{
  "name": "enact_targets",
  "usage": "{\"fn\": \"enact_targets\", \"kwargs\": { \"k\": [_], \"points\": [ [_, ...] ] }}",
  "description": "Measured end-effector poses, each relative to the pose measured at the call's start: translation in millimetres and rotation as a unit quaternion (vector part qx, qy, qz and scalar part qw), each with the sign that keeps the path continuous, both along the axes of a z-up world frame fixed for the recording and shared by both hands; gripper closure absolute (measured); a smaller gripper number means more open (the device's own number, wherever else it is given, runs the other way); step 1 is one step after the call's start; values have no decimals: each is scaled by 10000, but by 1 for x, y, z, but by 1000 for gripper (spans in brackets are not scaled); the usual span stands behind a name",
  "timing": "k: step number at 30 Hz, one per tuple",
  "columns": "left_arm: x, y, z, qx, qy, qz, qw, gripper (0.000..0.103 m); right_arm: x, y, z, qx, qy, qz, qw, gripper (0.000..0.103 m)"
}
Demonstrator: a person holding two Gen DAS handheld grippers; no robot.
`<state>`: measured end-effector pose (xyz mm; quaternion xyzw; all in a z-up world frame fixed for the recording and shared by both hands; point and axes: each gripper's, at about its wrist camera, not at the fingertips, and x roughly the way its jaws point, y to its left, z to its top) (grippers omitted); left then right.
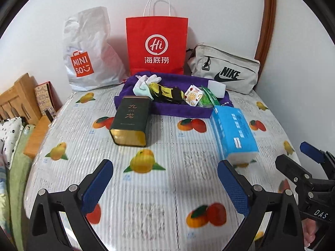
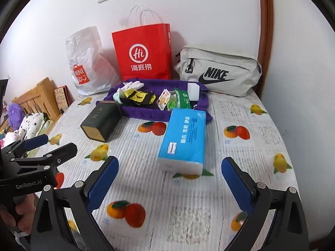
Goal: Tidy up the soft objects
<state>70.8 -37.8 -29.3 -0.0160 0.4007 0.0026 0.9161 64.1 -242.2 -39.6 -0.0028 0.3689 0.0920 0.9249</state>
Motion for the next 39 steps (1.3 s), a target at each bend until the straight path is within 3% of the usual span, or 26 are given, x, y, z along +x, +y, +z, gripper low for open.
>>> {"fn": "enact_targets", "kwargs": {
  "k": [6, 14, 19, 39],
  "points": [
    [-27, -4, 19, -60, -206, -86, 9997, 2, -24, -5, 8, 155, -46, -17, 9999, 5],
    [-49, -12, 22, 86, -217, -152, 9996, 2, -40, -3, 12, 219, -62, 45, 9997, 5],
    [-57, -14, 27, 279, -254, -111, 9992, 2, -46, -2, 16, 232, -94, 77, 9997, 5],
    [-65, -4, 33, 244, -273, -25, 9993, 2, -52, -11, 17, 238, -48, -29, 9997, 5]
  ]
}}
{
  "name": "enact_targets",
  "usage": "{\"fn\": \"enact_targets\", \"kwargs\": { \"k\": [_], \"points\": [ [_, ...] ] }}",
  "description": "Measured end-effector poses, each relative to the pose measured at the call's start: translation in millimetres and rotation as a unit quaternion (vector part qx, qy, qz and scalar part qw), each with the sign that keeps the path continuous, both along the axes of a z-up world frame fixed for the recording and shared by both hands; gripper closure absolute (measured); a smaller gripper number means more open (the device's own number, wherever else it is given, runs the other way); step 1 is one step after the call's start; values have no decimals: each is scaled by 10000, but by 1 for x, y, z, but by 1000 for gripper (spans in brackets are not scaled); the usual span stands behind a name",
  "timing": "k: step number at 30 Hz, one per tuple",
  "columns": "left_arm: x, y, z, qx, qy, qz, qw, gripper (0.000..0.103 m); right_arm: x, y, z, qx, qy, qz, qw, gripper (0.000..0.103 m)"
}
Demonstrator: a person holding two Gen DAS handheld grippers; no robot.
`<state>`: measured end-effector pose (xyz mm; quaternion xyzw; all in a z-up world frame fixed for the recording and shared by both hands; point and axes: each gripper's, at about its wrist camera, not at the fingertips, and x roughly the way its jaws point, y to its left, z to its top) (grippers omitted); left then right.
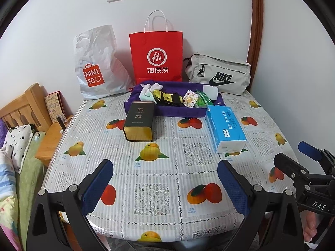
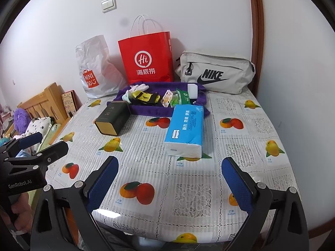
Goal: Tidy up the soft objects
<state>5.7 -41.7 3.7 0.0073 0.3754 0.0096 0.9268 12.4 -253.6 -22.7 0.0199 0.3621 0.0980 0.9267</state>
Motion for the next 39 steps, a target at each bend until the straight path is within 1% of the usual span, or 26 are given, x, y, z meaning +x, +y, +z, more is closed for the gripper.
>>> {"fn": "enact_targets", "kwargs": {
  "k": [11, 39],
  "points": [
    [-1, 4, 1, -52, 0, 13, 10000, 2, -2, 1, 3, -15, -54, 15, 10000, 5],
    [-1, 5, 2, -39, -11, 41, 10000, 2, -2, 6, 7, -38, -88, 45, 9999, 5]
  ]
}}
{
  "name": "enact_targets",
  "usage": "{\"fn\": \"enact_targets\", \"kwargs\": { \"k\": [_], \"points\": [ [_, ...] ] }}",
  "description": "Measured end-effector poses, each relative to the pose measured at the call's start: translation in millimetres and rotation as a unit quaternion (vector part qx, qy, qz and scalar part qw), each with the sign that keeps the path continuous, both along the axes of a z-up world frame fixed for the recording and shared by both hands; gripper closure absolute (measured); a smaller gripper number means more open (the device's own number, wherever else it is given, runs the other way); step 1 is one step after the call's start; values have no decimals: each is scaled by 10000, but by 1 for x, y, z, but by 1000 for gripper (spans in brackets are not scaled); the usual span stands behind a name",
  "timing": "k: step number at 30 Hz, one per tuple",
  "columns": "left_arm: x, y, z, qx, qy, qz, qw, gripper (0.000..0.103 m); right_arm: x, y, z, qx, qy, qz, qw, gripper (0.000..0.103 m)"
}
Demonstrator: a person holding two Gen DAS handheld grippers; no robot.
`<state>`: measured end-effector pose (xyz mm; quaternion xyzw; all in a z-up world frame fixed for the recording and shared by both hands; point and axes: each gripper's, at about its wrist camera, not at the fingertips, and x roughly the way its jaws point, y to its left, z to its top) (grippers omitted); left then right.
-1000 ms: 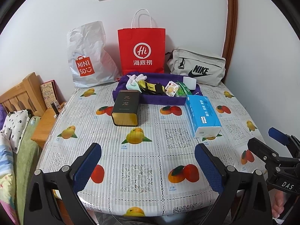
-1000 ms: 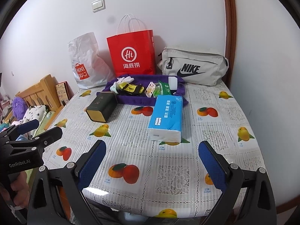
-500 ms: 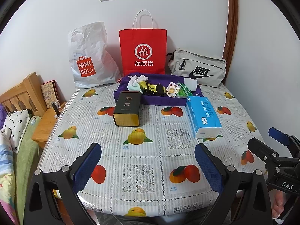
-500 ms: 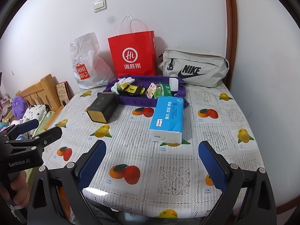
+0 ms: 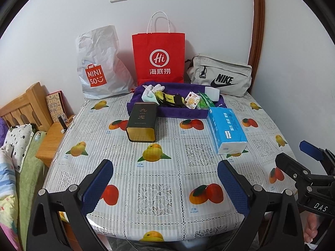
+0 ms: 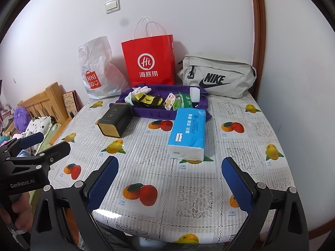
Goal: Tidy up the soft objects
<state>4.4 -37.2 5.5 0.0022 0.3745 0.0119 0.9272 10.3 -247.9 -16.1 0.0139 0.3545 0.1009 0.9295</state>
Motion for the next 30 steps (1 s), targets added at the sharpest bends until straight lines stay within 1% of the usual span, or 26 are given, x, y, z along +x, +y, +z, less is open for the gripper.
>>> {"fn": "enact_targets", "kwargs": {
  "k": [30],
  "points": [
    [-1, 1, 1, -8, -12, -4, 10000, 2, 0, 1, 2, -11, -22, 70, 10000, 5]
  ]
}}
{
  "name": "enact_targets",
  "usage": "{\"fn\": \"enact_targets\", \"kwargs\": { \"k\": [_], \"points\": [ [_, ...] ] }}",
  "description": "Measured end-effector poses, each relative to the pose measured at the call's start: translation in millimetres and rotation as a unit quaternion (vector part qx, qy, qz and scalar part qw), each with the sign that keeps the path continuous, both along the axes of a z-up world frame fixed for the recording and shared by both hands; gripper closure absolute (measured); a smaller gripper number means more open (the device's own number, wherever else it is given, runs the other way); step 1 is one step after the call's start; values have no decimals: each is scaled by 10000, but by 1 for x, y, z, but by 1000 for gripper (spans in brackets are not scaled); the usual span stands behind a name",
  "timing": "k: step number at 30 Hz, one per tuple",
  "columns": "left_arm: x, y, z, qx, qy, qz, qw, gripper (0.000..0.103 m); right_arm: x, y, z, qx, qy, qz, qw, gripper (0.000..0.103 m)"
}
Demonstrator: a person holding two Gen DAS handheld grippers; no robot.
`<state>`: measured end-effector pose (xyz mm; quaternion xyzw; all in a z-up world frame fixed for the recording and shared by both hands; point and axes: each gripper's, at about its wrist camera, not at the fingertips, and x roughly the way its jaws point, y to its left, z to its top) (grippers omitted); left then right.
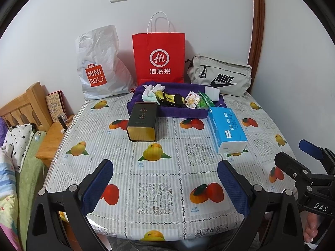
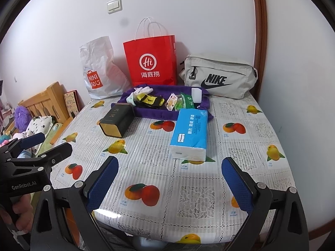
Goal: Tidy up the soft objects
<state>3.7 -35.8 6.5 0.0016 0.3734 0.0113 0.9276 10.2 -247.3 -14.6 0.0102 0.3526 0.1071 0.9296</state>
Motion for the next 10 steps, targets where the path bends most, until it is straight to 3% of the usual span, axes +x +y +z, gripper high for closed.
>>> {"fn": "enact_targets", "kwargs": {
  "k": [10],
  "points": [
    [0, 3, -1, -47, -3, -38, 10000, 2, 3, 1, -2, -23, 48, 13, 10000, 5]
  ]
}}
